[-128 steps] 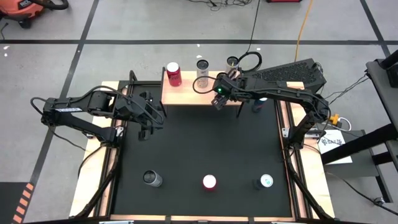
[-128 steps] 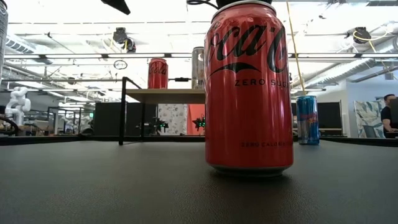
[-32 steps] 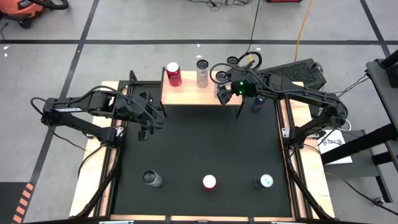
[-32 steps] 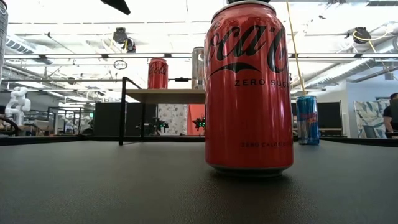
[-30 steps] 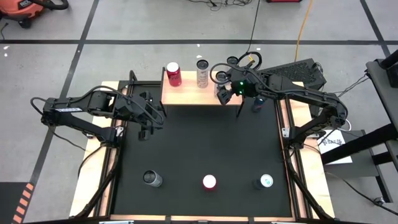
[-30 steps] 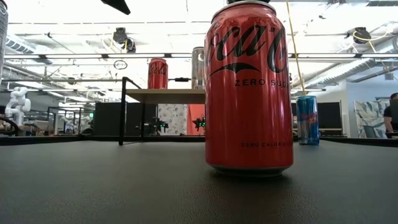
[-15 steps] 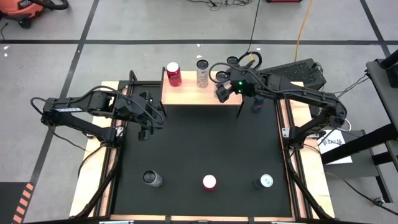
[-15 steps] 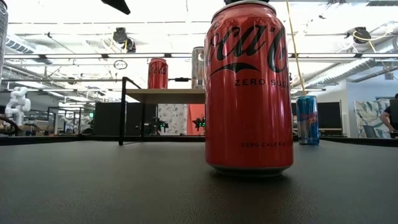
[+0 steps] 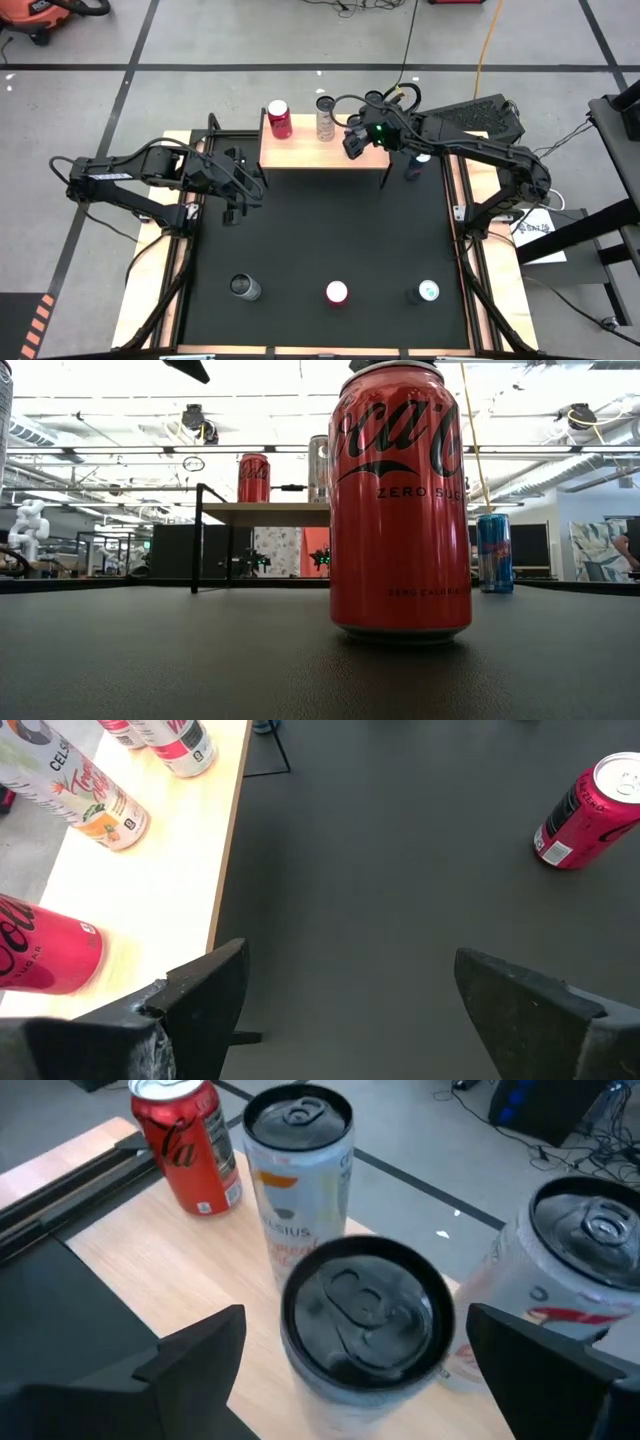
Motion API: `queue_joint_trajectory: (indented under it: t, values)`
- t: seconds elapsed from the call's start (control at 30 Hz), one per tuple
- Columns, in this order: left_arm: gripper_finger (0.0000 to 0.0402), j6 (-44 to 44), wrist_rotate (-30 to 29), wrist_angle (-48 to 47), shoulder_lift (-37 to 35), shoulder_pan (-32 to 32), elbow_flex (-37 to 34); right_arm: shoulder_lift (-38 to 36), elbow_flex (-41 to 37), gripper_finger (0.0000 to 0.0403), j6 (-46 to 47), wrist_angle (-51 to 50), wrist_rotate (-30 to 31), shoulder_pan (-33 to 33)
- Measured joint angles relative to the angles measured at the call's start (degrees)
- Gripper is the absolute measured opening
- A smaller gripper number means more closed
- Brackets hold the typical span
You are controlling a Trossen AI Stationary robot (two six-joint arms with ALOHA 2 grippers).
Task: Place canned beverage on shelf
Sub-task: Put the white pink soda can on the shelf aligned with the other white pink soda can
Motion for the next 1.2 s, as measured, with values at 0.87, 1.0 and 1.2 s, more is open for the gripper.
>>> queue_joint_trajectory:
  t: [0.87,1.0,1.2]
  values:
    - [0.0354,0.00,0.00,0.00,0.02,0.01,0.00,0.93,0.01,0.0284,1.67,0.83,-1.66,-0.66]
    - [0.0354,0.00,0.00,0.00,0.01,0.02,0.00,0.93,0.01,0.0260,1.69,0.80,-1.68,-0.66]
    - [0.0354,0.00,0.00,0.01,-0.01,0.01,0.00,0.88,0.02,0.0240,1.72,-0.34,-1.62,-0.63]
